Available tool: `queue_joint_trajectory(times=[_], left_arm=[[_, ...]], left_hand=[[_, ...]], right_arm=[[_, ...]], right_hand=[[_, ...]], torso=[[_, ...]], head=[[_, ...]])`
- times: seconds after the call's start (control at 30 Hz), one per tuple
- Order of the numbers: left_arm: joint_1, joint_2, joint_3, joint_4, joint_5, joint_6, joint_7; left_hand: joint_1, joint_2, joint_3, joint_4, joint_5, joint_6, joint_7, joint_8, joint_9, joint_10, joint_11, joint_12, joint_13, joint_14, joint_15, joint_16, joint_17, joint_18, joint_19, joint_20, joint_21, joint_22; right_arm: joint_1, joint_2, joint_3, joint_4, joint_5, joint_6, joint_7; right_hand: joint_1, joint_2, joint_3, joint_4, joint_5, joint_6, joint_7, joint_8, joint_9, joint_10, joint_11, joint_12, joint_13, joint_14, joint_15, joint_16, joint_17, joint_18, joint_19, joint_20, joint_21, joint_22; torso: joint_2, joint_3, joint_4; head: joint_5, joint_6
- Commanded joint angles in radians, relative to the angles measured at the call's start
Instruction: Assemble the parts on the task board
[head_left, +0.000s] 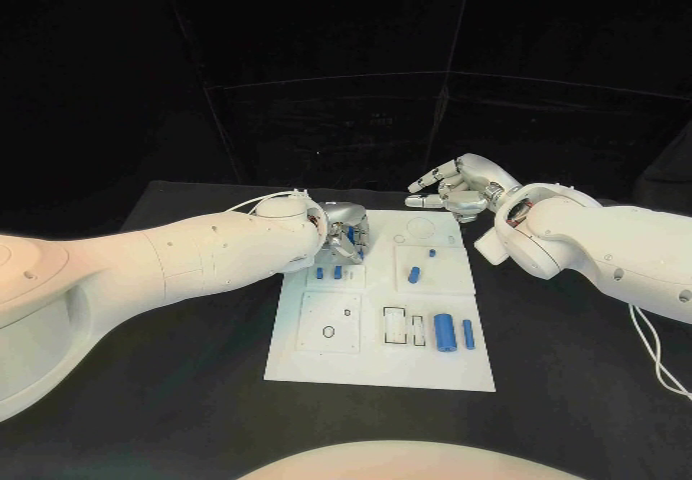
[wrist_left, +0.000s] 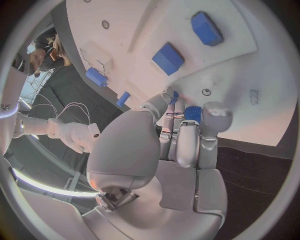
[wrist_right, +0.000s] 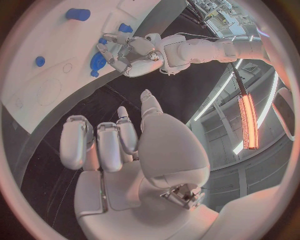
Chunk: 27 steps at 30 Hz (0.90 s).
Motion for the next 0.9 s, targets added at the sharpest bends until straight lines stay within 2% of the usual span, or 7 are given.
queue_joint_trajectory(times=[0.03, 0.3, 0.43, 0.57, 0.63, 0.8, 0.9], left_arm=[[-0.005, -0.004, -0.003, 0.006, -0.013, 0.005, 0.010], [-0.005, -0.037, 0.002, 0.047, 0.018, -0.069, 0.051], [-0.003, -0.053, 0.019, 0.066, 0.029, -0.090, 0.061], [-0.001, -0.075, 0.043, 0.090, 0.035, -0.103, 0.066], [0.000, -0.085, 0.050, 0.100, 0.037, -0.104, 0.066], [0.004, -0.123, 0.060, 0.132, 0.047, -0.089, 0.057], [0.005, -0.144, 0.061, 0.146, 0.049, -0.070, 0.049]], left_hand=[[-0.001, 0.013, 0.030, -0.010, -0.006, 0.015, 0.002, -0.004, 0.001, 0.018, -0.003, -0.005, -0.007, 0.020, -0.009, 0.003, -0.003, -0.012, 0.009, 0.000, 0.016, 0.016], [-0.020, 0.003, 0.055, -0.017, -0.005, 0.023, 0.004, -0.015, 0.000, 0.035, -0.003, -0.015, -0.015, 0.023, -0.010, 0.003, -0.010, -0.014, 0.014, -0.002, 0.031, 0.032], [-0.025, 0.001, 0.064, -0.020, -0.005, 0.026, 0.005, -0.019, 0.000, 0.040, -0.003, -0.020, -0.017, 0.023, -0.010, 0.003, -0.011, -0.016, 0.016, -0.002, 0.038, 0.039], [-0.030, -0.002, 0.069, -0.022, -0.005, 0.029, 0.005, -0.021, 0.000, 0.044, -0.003, -0.022, -0.018, 0.024, -0.010, 0.003, -0.014, -0.016, 0.017, -0.002, 0.041, 0.043], [-0.030, -0.002, 0.069, -0.022, -0.005, 0.029, 0.005, -0.021, 0.000, 0.044, -0.003, -0.022, -0.018, 0.024, -0.010, 0.003, -0.014, -0.016, 0.017, -0.002, 0.042, 0.043], [-0.035, -0.006, 0.072, -0.023, -0.005, 0.032, 0.005, -0.023, 0.000, 0.047, -0.003, -0.025, -0.018, 0.024, -0.010, 0.002, -0.016, -0.017, 0.018, -0.002, 0.045, 0.047], [-0.037, -0.008, 0.073, -0.024, -0.005, 0.033, 0.004, -0.024, 0.000, 0.048, -0.003, -0.026, -0.019, 0.024, -0.010, 0.002, -0.017, -0.017, 0.019, -0.002, 0.046, 0.048]], right_arm=[[0.002, 0.001, 0.001, 0.002, 0.003, -0.007, 0.010], [0.002, -0.001, 0.001, 0.002, 0.003, -0.009, 0.012], [0.002, -0.001, 0.001, 0.002, 0.003, -0.009, 0.012], [0.002, -0.001, 0.001, 0.001, 0.003, -0.009, 0.013], [0.002, -0.001, 0.001, 0.001, 0.003, -0.009, 0.013], [0.002, -0.001, 0.001, 0.000, 0.003, -0.009, 0.013], [0.002, -0.002, 0.001, -0.001, 0.003, -0.009, 0.013]], right_hand=[[-0.005, 0.004, -0.006, -0.001, 0.004, -0.006, -0.003, 0.002, -0.002, -0.005, -0.002, -0.004, 0.000, 0.045, -0.005, -0.004, 0.001, 0.016, -0.006, -0.003, -0.006, -0.001], [-0.005, 0.004, -0.006, -0.001, 0.004, -0.006, -0.003, 0.002, -0.002, -0.005, -0.002, -0.004, 0.000, 0.045, -0.005, -0.004, 0.001, 0.016, -0.006, -0.003, -0.006, -0.001], [-0.005, 0.004, -0.006, -0.001, 0.004, -0.006, -0.003, 0.002, -0.002, -0.005, -0.002, -0.004, 0.000, 0.045, -0.005, -0.004, 0.001, 0.016, -0.006, -0.003, -0.006, -0.001], [-0.005, 0.004, -0.006, -0.001, 0.004, -0.006, -0.003, 0.002, -0.002, -0.005, -0.002, -0.004, 0.000, 0.045, -0.005, -0.004, 0.001, 0.016, -0.006, -0.003, -0.006, -0.001], [-0.005, 0.004, -0.006, -0.001, 0.004, -0.006, -0.003, 0.002, -0.002, -0.005, -0.002, -0.004, 0.000, 0.045, -0.005, -0.004, 0.001, 0.016, -0.006, -0.003, -0.006, -0.001], [-0.005, 0.004, -0.006, -0.001, 0.004, -0.006, -0.003, 0.002, -0.002, -0.005, -0.002, -0.004, 0.000, 0.045, -0.005, -0.004, 0.001, 0.016, -0.006, -0.003, -0.006, -0.001], [-0.005, 0.004, -0.006, -0.001, 0.004, -0.006, -0.003, 0.002, -0.002, -0.005, -0.002, -0.004, 0.000, 0.045, -0.005, -0.004, 0.001, 0.016, -0.006, -0.003, -0.006, -0.001]], torso=[[-0.001, -0.0004, 0.0007], [-0.002, -0.0003, 0.0020], [-0.002, -0.0004, 0.0033], [-0.002, -0.0014, 0.0038], [-0.002, -0.0011, 0.0024], [-0.002, -0.0005, 0.0020], [-0.001, -0.0006, 0.0021]], head=[[-0.002, -0.001], [-0.003, 0.002], [-0.003, 0.003], [-0.002, 0.004], [0.000, 0.006], [0.003, 0.007], [0.003, 0.006]])
